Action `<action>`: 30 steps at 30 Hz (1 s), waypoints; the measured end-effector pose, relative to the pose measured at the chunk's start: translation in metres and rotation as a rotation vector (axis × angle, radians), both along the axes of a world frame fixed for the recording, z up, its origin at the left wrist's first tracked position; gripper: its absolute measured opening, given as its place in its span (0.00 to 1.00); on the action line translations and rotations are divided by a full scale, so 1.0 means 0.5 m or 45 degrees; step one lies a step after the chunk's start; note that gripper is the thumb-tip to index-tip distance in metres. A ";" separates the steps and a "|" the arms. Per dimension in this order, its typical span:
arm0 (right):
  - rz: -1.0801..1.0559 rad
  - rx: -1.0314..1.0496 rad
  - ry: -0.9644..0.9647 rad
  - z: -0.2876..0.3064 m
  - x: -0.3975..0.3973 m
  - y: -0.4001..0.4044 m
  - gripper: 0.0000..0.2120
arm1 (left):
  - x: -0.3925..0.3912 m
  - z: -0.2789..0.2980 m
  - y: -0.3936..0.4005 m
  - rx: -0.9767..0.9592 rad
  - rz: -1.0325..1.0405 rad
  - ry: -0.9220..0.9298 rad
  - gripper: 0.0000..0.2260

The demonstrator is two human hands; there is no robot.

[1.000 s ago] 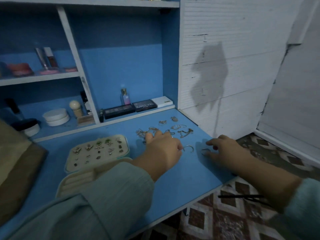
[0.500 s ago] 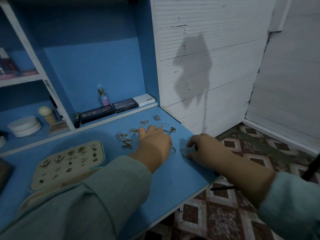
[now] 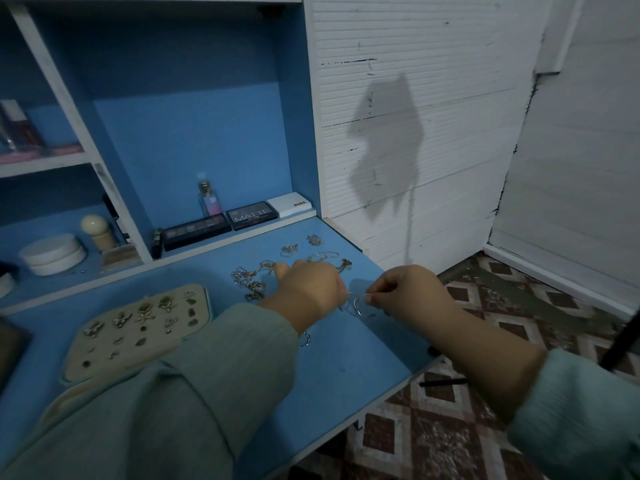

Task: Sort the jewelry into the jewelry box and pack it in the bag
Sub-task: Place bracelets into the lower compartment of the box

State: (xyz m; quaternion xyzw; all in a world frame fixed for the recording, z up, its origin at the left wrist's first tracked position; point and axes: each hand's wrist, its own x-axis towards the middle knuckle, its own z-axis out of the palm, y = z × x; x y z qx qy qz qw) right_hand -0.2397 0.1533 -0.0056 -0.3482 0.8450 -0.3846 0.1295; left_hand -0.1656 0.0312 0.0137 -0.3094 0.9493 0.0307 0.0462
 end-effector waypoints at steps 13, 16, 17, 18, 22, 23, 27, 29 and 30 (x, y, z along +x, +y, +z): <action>0.164 -0.314 -0.458 0.068 0.123 -0.054 0.04 | 0.193 0.056 -0.015 0.291 0.291 0.671 0.11; 0.228 -0.284 -0.463 0.073 0.166 -0.075 0.07 | 0.247 0.048 -0.016 0.233 0.314 0.764 0.10; 0.243 -0.275 -0.452 0.073 0.179 -0.083 0.08 | 0.262 0.044 -0.017 0.249 0.327 0.807 0.09; 0.256 -0.266 -0.444 0.072 0.192 -0.091 0.08 | 0.276 0.040 -0.020 0.267 0.347 0.843 0.09; 0.330 -0.198 -0.393 0.067 0.239 -0.116 0.05 | 0.333 0.032 -0.039 0.419 0.422 0.806 0.08; 0.346 -0.176 -0.349 0.067 0.248 -0.120 0.04 | 0.345 0.032 -0.044 0.477 0.419 0.795 0.08; 0.444 -0.096 -0.120 0.059 0.290 -0.148 0.06 | 0.402 0.027 -0.064 0.540 0.422 0.727 0.09; 0.486 -0.097 -0.095 0.055 0.312 -0.162 0.09 | 0.420 0.022 -0.074 0.509 0.437 0.703 0.07; 0.492 -0.115 -0.117 0.052 0.319 -0.169 0.10 | 0.428 0.020 -0.079 0.515 0.454 0.724 0.07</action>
